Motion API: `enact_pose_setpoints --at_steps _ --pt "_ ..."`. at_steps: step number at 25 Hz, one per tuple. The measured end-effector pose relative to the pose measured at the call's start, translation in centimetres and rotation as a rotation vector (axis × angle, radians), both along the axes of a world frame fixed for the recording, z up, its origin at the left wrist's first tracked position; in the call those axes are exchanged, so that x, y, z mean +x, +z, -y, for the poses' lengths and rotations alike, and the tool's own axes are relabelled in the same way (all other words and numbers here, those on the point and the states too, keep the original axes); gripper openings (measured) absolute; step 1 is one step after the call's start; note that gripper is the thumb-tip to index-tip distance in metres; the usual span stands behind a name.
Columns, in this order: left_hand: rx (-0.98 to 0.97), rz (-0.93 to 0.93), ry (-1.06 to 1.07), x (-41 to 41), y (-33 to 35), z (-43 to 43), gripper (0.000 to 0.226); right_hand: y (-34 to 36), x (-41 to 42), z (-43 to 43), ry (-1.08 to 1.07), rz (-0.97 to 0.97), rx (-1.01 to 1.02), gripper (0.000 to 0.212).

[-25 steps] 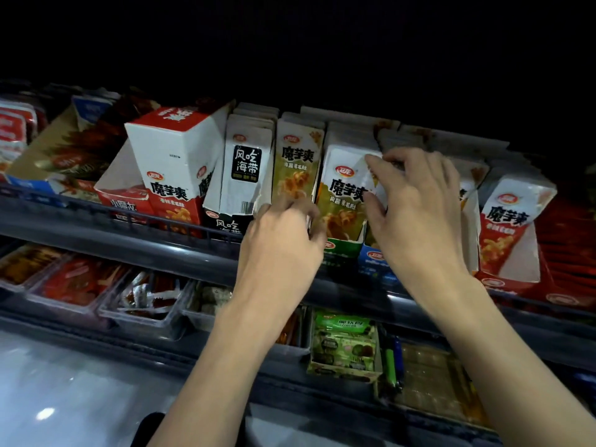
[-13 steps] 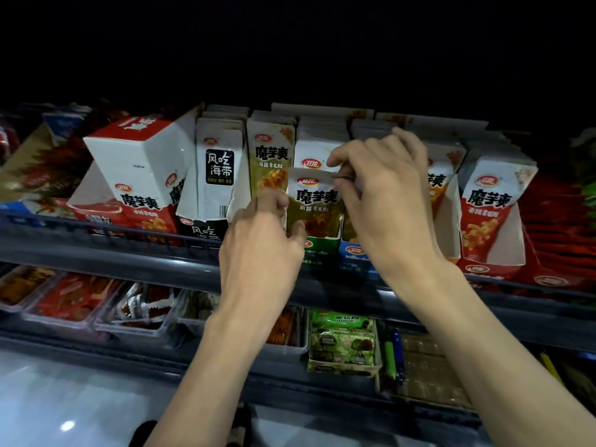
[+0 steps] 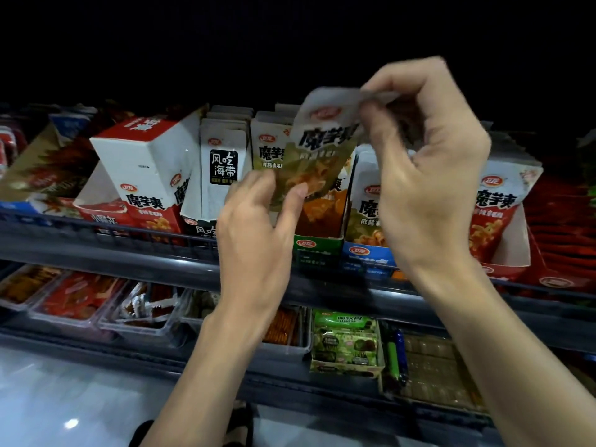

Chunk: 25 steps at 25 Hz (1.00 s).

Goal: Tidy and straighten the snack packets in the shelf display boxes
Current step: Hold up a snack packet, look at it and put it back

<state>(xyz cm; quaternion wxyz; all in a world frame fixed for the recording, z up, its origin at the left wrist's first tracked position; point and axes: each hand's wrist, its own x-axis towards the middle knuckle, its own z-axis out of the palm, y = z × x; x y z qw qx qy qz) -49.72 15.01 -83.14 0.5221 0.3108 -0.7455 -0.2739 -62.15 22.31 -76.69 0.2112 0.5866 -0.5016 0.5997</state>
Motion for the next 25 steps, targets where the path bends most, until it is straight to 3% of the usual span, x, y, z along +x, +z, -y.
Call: enact_pose_setpoints --at_steps 3,7,19,25 --pt "0.049 -0.192 -0.228 0.4 0.7 -1.1 0.023 0.5 -0.1 -0.3 0.128 0.232 0.071 0.009" --pt "-0.003 -0.224 -0.286 0.5 0.5 -1.4 0.048 0.1 -0.5 -0.5 0.246 0.478 0.149 0.014" --pt "0.015 -0.219 -0.268 0.7 0.5 -1.3 0.05 0.3 0.0 -1.2 0.264 0.518 0.21 0.012" --pt "0.047 -0.096 -0.124 0.9 0.3 -0.5 0.045 0.2 0.1 -1.2 0.243 0.483 0.268 0.014"
